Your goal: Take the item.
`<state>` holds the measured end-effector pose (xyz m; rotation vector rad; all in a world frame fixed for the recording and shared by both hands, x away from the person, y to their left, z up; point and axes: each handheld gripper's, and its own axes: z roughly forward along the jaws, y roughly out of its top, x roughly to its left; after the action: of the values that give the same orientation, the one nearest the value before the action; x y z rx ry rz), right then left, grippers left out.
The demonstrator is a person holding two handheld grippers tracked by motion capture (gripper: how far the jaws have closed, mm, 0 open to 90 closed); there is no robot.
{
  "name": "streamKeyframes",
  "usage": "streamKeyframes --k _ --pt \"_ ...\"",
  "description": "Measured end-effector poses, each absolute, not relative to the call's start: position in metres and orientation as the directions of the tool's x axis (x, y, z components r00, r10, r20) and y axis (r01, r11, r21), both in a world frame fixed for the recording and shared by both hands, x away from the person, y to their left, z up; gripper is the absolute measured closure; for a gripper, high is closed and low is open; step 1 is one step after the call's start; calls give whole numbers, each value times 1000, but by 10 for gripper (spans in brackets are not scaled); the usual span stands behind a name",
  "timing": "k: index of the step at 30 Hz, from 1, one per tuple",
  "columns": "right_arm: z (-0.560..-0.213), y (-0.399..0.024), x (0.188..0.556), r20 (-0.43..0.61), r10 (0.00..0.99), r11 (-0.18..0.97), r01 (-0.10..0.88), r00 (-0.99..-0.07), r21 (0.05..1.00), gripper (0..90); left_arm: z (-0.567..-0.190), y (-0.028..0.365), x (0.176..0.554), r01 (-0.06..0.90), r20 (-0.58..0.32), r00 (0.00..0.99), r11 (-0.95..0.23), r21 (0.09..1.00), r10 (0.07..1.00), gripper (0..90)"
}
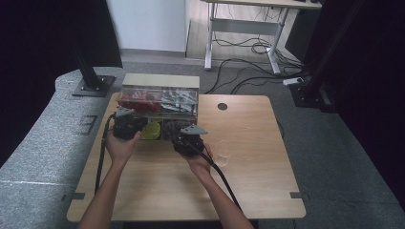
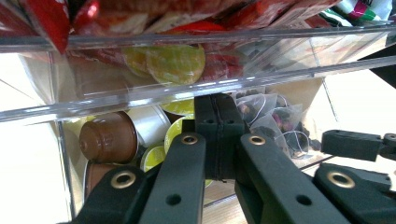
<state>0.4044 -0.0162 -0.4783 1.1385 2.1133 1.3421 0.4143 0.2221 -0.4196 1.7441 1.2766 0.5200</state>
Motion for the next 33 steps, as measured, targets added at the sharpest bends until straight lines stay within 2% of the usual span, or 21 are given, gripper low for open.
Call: streamKeyframes --k 8,23,30,33 --pt "-484 -12 413 91 808 212 432 -582 876 636 -419 222 414 538 -163 380 -74 840 911 900" --pt "-488 2 429 102 822 198 450 -560 871 683 -420 222 414 543 -177 379 -64 837 908 900" --pt "-491 1 434 91 830 211 460 -551 862 843 -419 224 413 540 -177 379 -62 839 909 900" --pt "-490 -2 434 102 826 204 462 -554 863 882 -419 225 412 541 -178 377 -60 839 909 900"
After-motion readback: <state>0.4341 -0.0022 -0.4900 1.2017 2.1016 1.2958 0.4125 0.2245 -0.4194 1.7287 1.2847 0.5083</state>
